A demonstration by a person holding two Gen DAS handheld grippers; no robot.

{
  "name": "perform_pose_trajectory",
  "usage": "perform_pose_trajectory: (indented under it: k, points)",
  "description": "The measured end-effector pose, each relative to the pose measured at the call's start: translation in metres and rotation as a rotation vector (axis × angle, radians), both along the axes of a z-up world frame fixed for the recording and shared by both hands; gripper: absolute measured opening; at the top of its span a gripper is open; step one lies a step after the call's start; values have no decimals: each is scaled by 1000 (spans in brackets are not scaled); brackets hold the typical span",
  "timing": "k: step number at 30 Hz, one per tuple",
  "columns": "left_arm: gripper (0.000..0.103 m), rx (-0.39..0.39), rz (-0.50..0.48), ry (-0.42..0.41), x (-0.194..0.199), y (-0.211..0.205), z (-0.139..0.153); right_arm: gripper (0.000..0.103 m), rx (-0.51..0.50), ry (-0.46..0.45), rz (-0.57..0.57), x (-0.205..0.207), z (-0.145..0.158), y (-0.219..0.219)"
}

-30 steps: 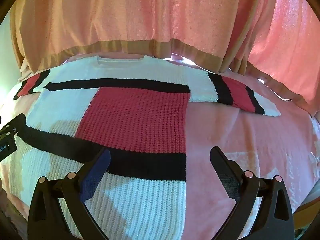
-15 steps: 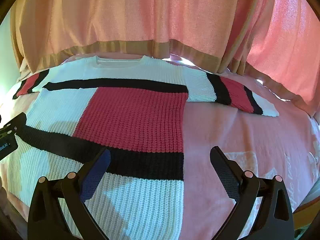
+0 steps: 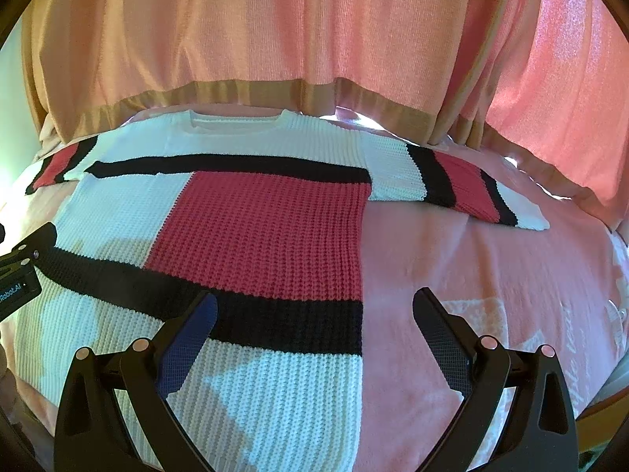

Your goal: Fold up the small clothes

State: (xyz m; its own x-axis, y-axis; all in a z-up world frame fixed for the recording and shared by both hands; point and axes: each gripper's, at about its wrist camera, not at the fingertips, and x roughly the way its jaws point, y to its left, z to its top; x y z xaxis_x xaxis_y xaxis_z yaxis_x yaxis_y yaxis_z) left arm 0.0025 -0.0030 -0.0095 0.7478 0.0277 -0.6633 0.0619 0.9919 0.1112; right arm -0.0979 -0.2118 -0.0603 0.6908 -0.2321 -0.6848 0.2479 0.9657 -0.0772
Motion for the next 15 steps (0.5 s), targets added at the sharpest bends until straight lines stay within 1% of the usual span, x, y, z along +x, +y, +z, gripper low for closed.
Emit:
perform_pose_trajectory:
  k: [15]
  points:
    - [98,-1,-6,8,0,-4,-4,98,6,1,4,0,-2,3]
